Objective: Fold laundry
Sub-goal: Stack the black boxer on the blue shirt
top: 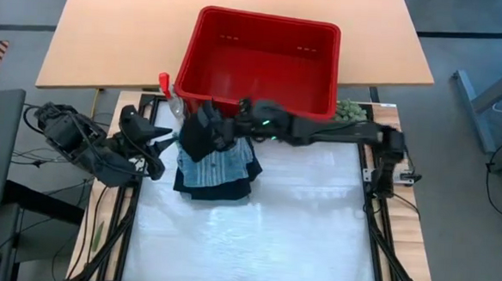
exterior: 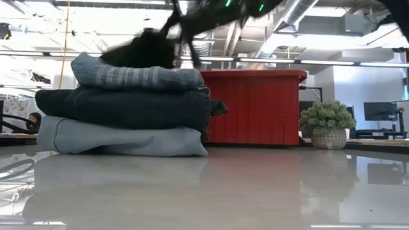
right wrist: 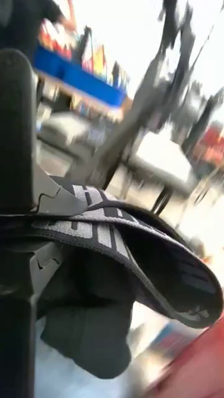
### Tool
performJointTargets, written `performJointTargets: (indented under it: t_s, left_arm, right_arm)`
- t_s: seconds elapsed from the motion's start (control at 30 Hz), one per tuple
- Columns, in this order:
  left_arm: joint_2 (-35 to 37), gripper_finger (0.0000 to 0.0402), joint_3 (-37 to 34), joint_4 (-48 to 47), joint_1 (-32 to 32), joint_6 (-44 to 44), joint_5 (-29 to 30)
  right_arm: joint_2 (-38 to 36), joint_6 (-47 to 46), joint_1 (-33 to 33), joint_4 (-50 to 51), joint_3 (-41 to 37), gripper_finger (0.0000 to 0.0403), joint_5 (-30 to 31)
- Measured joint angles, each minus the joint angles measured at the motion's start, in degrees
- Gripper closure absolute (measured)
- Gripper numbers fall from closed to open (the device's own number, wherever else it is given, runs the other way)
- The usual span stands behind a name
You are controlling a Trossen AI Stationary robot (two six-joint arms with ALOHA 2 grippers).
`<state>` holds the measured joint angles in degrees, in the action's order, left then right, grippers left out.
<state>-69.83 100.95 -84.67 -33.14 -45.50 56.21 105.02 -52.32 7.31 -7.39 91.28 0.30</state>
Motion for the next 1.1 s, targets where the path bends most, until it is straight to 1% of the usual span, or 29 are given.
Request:
performJointTargets:
  t_s: [0.1,0.17,0.23,0.3,0.37,0.43,0.57,0.63,0.7,0.77,0.83,0.93,1.0,1.03,1.1]
  left_arm:
    - [-0.15,0.0297,0.0,-1.69,-0.34,-0.76,0.0]
    - [-0.5,0.0297,0.0,-3.46,-0.38,-1.78,0.0]
    - [-0.69,0.0297,-0.23,-4.78,-0.38,-3.25,0.2]
    - [-0.4,0.0297,-2.49,-4.79,-0.35,-4.31,0.92]
    - [0.14,0.0297,-6.08,-4.81,-0.25,-6.44,1.5]
    - [0.91,0.0297,-10.69,-4.71,-0.25,-9.7,1.44]
    - [3.01,0.0297,-20.16,-1.86,-0.23,-14.42,1.53]
    - [3.71,0.0297,-24.55,2.06,0.22,-14.32,1.71]
    - [3.71,0.0297,-28.4,6.22,1.55,-11.88,1.5]
    - [3.48,0.0297,-31.17,9.39,2.86,-10.0,0.1]
    - [3.49,0.0297,-32.95,11.68,4.33,-8.31,-1.28]
    - [3.46,0.0297,-34.28,14.56,6.05,-6.04,-2.22]
    - [3.69,0.0297,-34.32,16.05,6.91,-4.37,-2.26]
    - [4.08,0.0297,-34.32,17.01,7.34,-3.83,-3.11]
    - [5.51,0.0297,-34.34,20.16,8.56,-2.23,-6.85]
  right_arm:
    - [6.17,-5.4,0.02,0.41,-0.79,0.0363,0.95]
    - [9.38,-7.78,-0.86,-1.26,-0.87,0.0363,1.36]
    - [10.79,-8.71,-1.89,-3.4,-0.74,0.0363,2.94]
    - [10.67,-8.96,-2.85,-0.86,-0.69,0.0363,6.68]
    - [10.3,-8.05,-3.79,1.93,-0.58,0.0363,11.44]
    - [8.79,-7.1,-4.65,6.83,-0.8,0.0363,15.76]
    - [5.11,-5.87,-5.61,14.57,-0.55,0.0363,23.65]
    - [4.62,-5.08,-5.56,15.63,-0.43,0.0363,24.28]
    - [4.82,-3.32,-5.39,16.39,-0.68,0.0358,22.84]
    - [4.91,-2.92,-5.24,16.58,-0.71,0.0327,21.88]
    - [4.73,-4.07,-4.97,16.74,-0.62,0.0279,20.53]
    - [4.68,-5.45,-4.1,18.78,-0.57,0.0202,15.36]
    - [4.78,-3.75,-3.09,19.62,-0.63,0.0156,11.56]
    - [4.67,-2.55,-2.43,19.34,-0.63,0.0138,9.74]
    - [3.61,-1.39,-1.37,19.99,-0.63,0.0109,7.62]
